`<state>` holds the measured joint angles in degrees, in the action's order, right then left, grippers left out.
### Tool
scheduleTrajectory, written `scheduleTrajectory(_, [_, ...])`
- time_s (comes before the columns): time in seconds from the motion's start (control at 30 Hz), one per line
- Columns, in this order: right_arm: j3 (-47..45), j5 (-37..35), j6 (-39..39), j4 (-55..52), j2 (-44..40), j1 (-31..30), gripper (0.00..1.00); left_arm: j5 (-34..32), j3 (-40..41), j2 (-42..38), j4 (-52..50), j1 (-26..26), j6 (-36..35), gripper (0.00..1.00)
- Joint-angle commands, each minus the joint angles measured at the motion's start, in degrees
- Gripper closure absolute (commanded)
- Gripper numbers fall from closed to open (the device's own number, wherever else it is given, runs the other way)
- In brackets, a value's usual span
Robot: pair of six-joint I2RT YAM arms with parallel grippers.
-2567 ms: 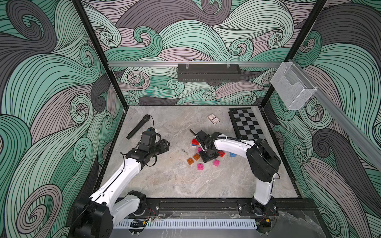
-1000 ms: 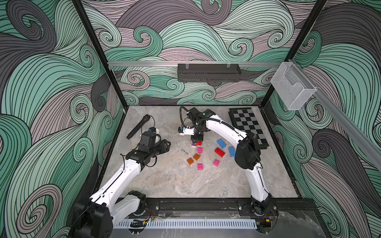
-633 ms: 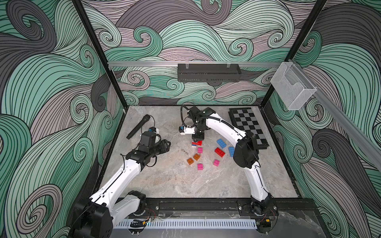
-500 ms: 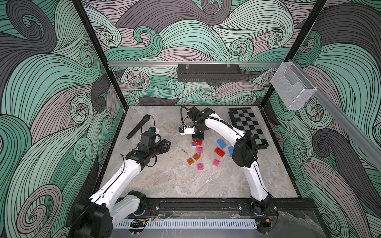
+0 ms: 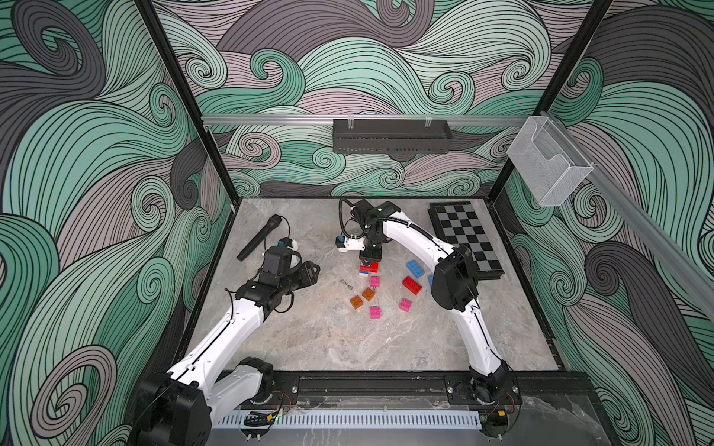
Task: Assemble the letter p with lego
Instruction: Assemble the lego brick with the lego brick.
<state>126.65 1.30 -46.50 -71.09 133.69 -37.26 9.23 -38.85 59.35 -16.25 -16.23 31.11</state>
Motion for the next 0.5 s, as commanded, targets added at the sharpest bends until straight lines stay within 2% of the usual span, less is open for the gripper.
scheduleTrajectory(0.0, [0.97,0.33,-0.96,-1.33,1.31,0.25,0.78,-0.71,0.04,-0.40,0.70,0.34,-0.75,0.44])
scheduleTrajectory(0.47, [1.44,0.37,-0.15,-1.40,2.85,0.31,0.77,-0.79,0.10,0.31,1.04,0.32,-0.74,0.44])
